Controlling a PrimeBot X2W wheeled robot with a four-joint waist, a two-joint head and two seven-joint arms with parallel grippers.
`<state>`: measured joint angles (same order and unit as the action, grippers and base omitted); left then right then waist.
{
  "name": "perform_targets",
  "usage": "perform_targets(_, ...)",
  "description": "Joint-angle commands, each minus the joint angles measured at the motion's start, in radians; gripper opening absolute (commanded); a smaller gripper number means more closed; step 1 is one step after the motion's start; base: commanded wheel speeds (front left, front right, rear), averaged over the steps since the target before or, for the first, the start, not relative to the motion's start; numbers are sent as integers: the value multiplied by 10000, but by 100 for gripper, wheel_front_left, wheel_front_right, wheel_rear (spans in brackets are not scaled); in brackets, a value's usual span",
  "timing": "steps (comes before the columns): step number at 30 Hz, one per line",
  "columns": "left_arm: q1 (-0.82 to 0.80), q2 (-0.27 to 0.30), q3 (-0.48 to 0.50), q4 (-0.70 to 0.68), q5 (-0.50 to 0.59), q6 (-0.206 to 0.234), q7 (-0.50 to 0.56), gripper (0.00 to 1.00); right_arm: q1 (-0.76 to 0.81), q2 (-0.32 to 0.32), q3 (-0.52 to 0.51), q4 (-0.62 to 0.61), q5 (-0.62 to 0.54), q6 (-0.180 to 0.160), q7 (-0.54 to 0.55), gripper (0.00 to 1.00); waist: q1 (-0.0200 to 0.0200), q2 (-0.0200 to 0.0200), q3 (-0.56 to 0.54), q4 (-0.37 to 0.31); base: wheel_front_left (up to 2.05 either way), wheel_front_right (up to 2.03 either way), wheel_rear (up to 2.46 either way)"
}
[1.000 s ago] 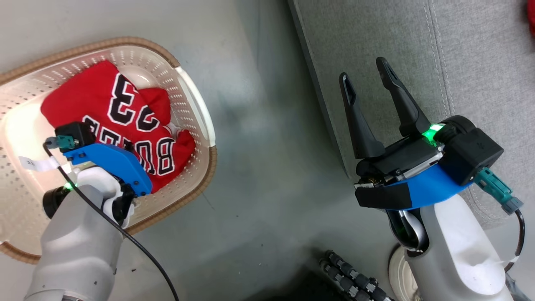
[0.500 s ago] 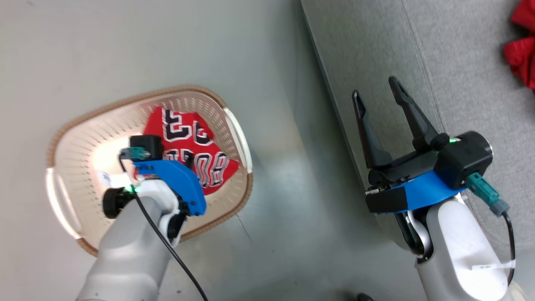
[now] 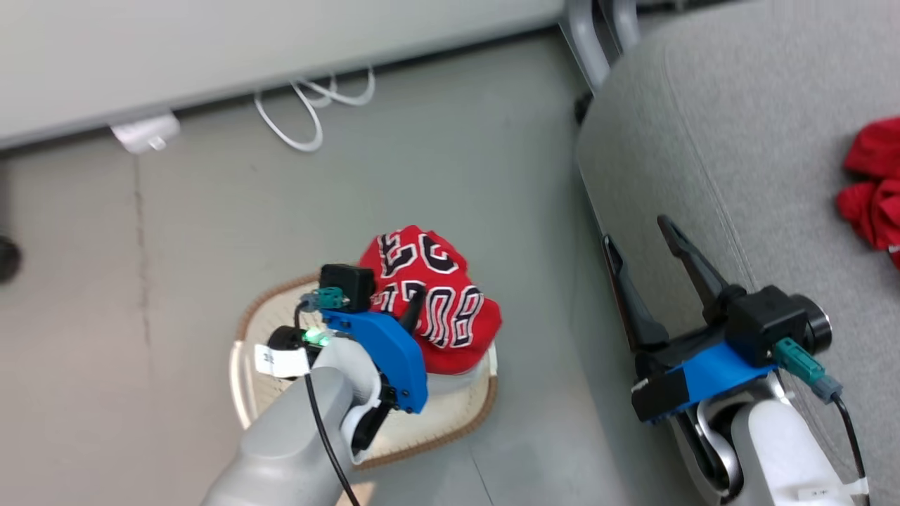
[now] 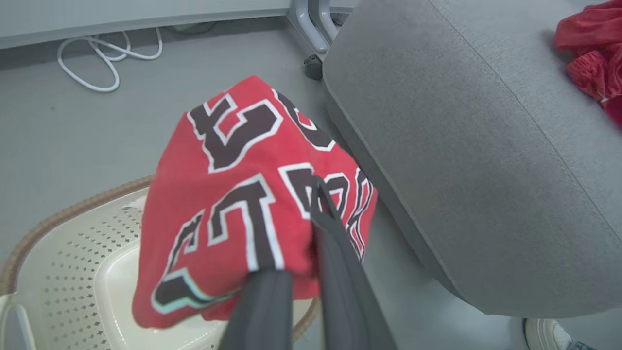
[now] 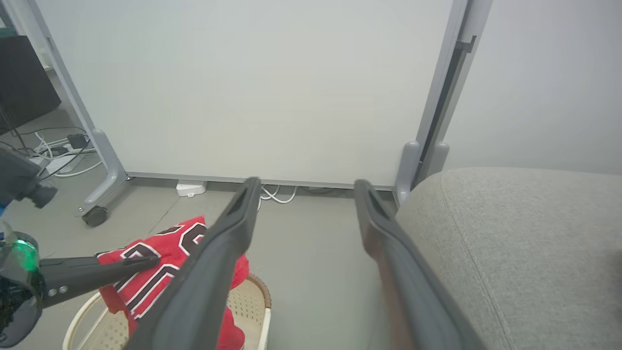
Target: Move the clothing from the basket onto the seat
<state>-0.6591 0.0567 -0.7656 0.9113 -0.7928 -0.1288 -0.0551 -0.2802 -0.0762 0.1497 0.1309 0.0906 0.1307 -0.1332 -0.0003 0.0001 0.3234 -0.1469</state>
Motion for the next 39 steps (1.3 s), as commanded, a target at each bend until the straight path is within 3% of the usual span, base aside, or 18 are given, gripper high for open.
perform_targets(1, 41, -10, -185, -124, -112, -29, -132, 0, 255, -89, -41, -43, 23, 1, 65, 100, 3, -1, -1034, 654, 0, 0, 0)
perform_targets(15, -1073, 24, -2354, -1135, -1218, -30, -1034, 0, 1771, -64, -194, -168, 142, 1, 576, 100, 3, -1, -3138, 1102, 0, 0, 0)
perform_targets(39, -2274, -49, -3977, -1019, -2285, -30, -1400, 0, 1885, 33, 184, -82, 250, 1, 779, 100, 3, -1, -3304, 1209, 0, 0, 0)
